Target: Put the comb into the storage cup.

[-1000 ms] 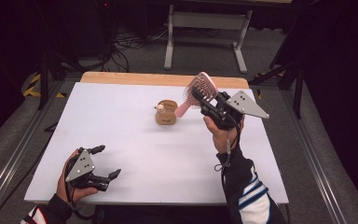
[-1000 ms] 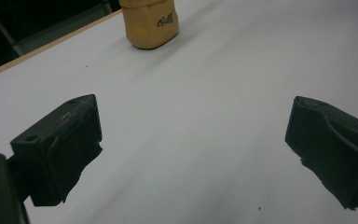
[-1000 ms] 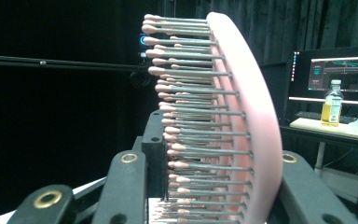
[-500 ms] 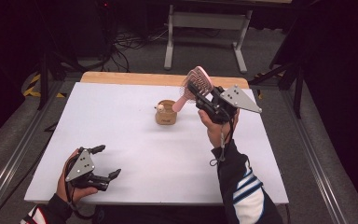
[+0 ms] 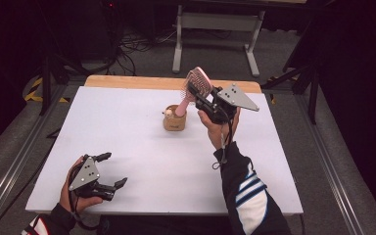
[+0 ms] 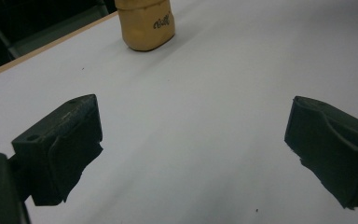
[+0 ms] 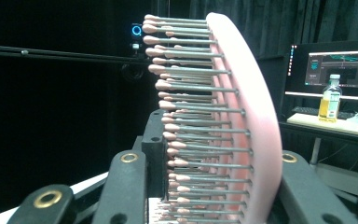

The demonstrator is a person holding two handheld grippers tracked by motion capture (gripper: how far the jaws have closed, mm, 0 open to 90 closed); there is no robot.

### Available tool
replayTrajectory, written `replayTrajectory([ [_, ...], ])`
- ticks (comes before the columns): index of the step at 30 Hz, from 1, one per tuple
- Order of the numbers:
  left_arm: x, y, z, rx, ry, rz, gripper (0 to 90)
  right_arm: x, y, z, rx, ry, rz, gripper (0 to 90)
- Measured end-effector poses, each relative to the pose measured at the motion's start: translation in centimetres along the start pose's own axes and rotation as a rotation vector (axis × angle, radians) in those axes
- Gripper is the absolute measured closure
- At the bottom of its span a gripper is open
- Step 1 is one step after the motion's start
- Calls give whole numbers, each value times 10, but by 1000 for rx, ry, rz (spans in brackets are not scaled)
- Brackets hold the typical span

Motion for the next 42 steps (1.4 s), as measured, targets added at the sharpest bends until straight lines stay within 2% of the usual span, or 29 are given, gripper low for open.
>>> replayTrajectory([
  [12,1,1,0,4,-10,2,51,-20,-10,15,-19,29,45,637],
  [13,1,1,0,5,-11,1,51,-22,-10,16,-37,32,56,636],
  [23,1,0,-1,4,-12,6,52,-31,-19,33,-65,66,86,636],
  [27,1,1,-1,2,-9,5,52,-34,-21,42,-88,83,96,636],
  [29,1,1,-1,2,-10,6,52,-36,-21,45,-121,86,98,637],
  [31,1,0,-1,1,-10,6,53,-36,-24,49,-132,92,102,637],
  [33,2,1,-1,6,-12,8,53,-37,-23,53,-149,95,102,637],
  [37,2,1,-1,0,-6,7,53,-38,-22,60,-131,108,114,637],
  [42,2,1,-1,-1,-6,7,53,-40,-19,66,-149,117,106,637],
])
Point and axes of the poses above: each handheld gripper's, and its own axes: x roughly backward along the jaws, z roughly out of its underside, y roughly to its left, the point moved 8 cm from there along -x, roughly forward along the jaws, and after that the axes turned 8 degrees about z, right-handed, at the moved point
